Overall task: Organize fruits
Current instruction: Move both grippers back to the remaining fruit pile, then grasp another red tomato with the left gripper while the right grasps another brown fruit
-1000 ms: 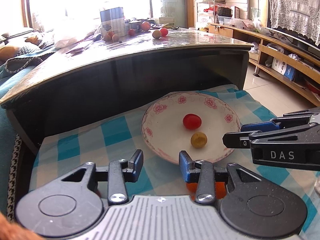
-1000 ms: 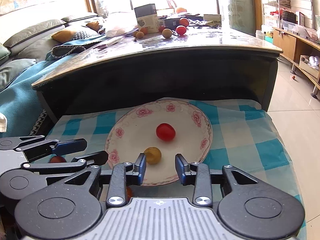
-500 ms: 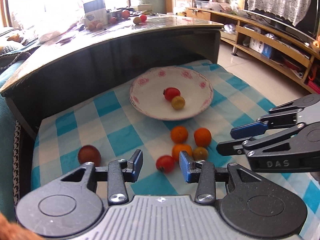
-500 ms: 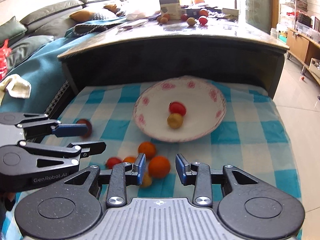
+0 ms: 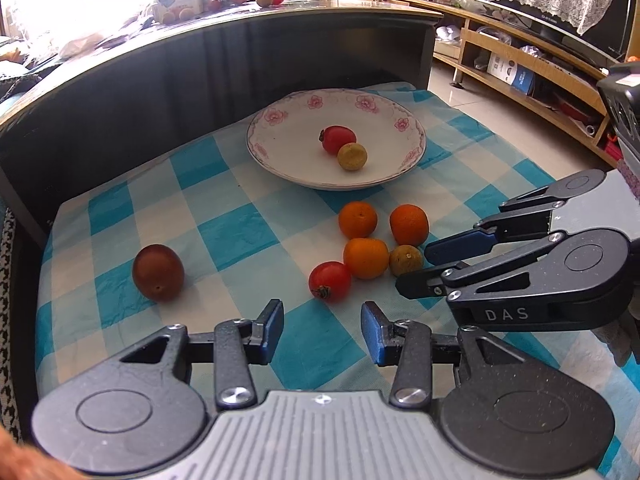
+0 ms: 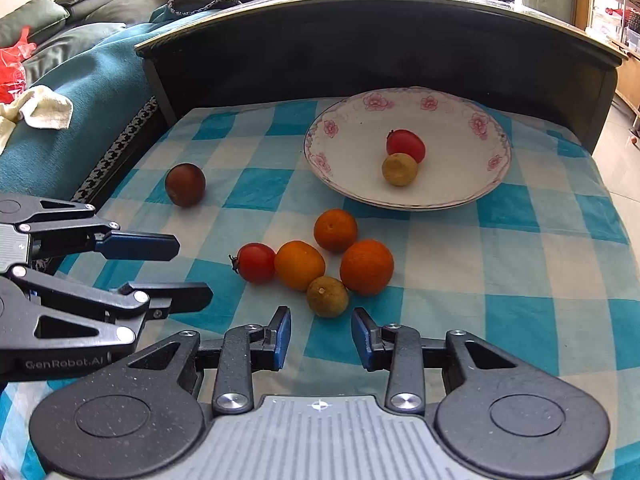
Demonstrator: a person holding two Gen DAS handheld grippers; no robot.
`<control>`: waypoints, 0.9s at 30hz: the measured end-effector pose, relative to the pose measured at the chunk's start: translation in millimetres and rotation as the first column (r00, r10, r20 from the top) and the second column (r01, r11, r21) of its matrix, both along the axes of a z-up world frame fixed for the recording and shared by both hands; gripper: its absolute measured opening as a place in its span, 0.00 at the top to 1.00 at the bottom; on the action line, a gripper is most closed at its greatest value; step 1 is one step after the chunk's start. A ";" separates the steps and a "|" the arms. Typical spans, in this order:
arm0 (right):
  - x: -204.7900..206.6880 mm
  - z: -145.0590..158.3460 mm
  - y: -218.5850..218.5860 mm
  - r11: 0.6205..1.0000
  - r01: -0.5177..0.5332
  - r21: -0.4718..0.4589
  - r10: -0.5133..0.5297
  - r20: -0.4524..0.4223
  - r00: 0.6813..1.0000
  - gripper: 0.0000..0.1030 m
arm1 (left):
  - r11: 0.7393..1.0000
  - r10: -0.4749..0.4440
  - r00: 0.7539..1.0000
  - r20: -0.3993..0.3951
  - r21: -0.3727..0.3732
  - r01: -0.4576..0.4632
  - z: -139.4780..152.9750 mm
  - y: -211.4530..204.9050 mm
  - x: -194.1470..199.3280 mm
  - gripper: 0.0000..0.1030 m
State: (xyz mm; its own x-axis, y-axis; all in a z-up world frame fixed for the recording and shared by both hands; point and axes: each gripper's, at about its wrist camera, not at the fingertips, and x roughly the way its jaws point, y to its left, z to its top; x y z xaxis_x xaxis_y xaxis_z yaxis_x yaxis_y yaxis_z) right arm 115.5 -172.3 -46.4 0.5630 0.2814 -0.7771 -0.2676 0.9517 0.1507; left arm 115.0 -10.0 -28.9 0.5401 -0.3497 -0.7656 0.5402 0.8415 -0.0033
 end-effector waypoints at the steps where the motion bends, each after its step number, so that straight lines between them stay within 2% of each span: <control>1: 1.3 -1.1 1.1 1.000 -0.001 -0.003 0.001 0.002 1.000 0.70 | 1.000 -0.005 1.000 0.003 0.003 0.005 -0.9 -1.1 0.9 0.51; 11: 10.4 -9.2 1.9 1.000 -0.007 0.004 0.007 0.002 1.000 0.71 | 1.000 -0.025 1.000 -0.004 0.002 0.025 -12.9 -8.8 17.3 0.51; 16: 9.8 -9.6 1.1 1.000 -0.009 0.010 0.009 0.014 1.000 0.80 | 0.999 -0.036 0.999 0.002 0.014 0.036 -20.1 -13.5 24.1 0.51; 21: 8.7 -9.7 -3.0 1.000 0.002 0.016 -0.002 0.002 1.000 0.80 | 0.998 -0.056 0.998 0.000 0.011 0.056 -24.5 -20.4 29.1 0.51; 27: 6.1 -8.6 -12.3 0.999 0.028 0.036 -0.027 -0.029 0.999 0.80 | 0.996 -0.076 0.997 0.014 0.036 0.075 -24.7 -26.9 24.3 0.58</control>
State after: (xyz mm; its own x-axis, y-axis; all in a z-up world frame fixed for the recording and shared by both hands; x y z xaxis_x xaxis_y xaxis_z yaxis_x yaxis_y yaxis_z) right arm 121.6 -184.6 -55.0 0.5487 0.2948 -0.7823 -0.2367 0.9523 0.1928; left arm 139.3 -36.9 -53.6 0.5249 -0.3625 -0.7701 0.6021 0.7976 0.0349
